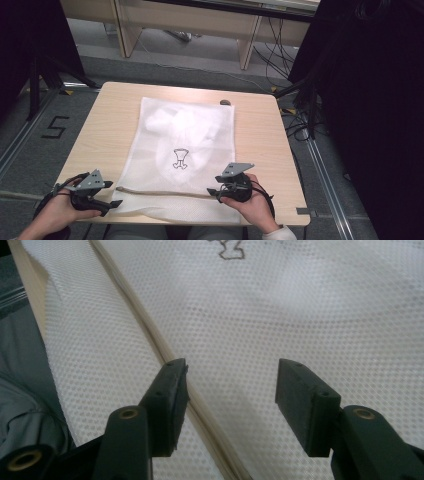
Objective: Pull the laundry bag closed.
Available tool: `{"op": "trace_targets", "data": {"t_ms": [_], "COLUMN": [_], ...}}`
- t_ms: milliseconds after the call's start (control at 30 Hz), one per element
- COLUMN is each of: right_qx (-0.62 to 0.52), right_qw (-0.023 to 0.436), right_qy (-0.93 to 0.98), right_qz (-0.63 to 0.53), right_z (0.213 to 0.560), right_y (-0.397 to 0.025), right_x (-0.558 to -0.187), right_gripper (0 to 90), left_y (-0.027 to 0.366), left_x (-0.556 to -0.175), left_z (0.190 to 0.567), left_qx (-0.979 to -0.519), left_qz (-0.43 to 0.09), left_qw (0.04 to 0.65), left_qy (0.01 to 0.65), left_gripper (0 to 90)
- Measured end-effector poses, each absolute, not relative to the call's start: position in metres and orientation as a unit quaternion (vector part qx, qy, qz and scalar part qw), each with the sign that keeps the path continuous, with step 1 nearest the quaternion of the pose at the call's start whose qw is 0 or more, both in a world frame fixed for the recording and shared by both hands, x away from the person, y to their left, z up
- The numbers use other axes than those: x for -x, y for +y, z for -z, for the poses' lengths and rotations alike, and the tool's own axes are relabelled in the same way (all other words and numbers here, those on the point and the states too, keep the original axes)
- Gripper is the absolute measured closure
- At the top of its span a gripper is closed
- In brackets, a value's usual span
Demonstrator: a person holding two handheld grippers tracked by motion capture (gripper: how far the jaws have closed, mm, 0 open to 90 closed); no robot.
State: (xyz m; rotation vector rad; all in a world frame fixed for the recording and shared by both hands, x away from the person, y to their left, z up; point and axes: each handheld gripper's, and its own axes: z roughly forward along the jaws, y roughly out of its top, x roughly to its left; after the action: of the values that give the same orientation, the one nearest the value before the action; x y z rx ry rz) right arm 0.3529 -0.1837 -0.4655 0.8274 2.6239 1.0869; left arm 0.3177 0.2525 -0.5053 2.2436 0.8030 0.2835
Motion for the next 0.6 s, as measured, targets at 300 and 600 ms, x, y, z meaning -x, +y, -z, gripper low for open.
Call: {"op": "trace_targets", "data": {"t_ms": [300,600], "right_qx": [-0.236,-0.209], "right_qw": [0.080,0.070], "right_qy": [0.895,0.900], "right_qz": [-0.369,-0.377], "right_z": [0.461,0.459], "right_y": [-0.154,-0.119], "right_x": [-0.356,-0.361], "right_gripper": [57.0,59.0], "left_y": [0.254,0.254], "left_x": [-0.317,-0.318], "left_z": [0.506,0.505], "left_qx": [-0.874,-0.881], "left_qz": [-0.107,-0.106], "left_qw": [0.360,0.357], "left_qy": [0.307,0.292], "left_gripper": [23.2,22.8]}}
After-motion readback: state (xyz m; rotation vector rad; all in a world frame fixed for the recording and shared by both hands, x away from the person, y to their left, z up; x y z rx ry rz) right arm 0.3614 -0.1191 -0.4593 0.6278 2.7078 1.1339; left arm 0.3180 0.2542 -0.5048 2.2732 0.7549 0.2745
